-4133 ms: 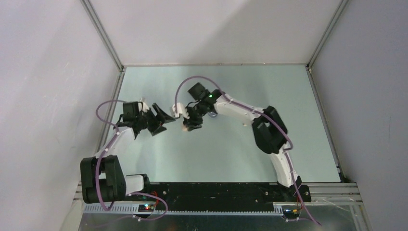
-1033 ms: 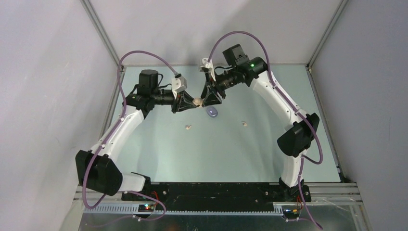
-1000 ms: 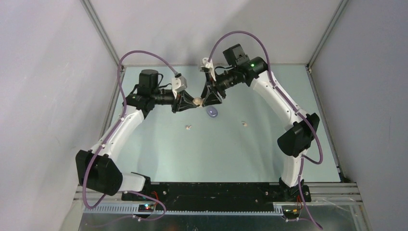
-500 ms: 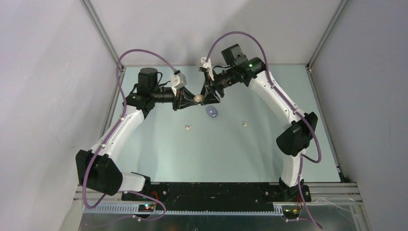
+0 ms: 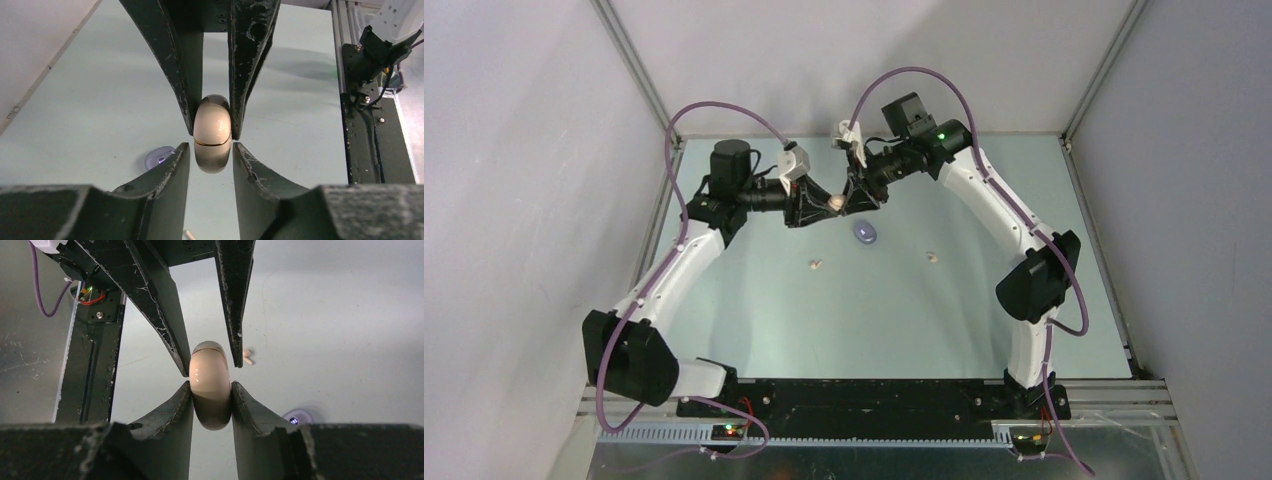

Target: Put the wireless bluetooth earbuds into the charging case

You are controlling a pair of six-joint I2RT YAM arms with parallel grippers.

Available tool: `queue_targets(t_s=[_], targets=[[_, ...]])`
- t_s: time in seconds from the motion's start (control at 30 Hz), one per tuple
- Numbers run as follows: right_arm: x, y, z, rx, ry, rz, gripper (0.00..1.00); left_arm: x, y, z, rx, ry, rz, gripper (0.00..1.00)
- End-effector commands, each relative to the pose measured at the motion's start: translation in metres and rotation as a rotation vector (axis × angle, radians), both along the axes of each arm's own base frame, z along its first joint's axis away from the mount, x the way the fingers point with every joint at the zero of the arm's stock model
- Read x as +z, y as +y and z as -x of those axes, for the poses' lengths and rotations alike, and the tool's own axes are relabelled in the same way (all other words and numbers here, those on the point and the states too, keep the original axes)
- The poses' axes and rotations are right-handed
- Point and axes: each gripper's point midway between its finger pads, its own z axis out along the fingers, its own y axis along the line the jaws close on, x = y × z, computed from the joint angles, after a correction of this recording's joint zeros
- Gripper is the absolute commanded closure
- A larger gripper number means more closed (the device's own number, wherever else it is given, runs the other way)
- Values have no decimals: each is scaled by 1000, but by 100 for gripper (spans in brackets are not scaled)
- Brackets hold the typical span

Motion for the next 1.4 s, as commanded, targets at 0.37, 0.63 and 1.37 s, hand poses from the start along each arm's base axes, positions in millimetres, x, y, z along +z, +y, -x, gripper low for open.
queue_targets(t_s=[0.37, 0.63, 1.37], targets=[[23, -3, 5, -23, -88, -8, 73, 14, -11, -14, 24, 19, 108, 57], [24, -6, -1, -36, -116, 1, 73, 1, -9, -11, -18, -4, 33, 52], [23, -4, 0, -35, -100, -1, 68, 3, -20, -24, -26, 27, 76, 78]])
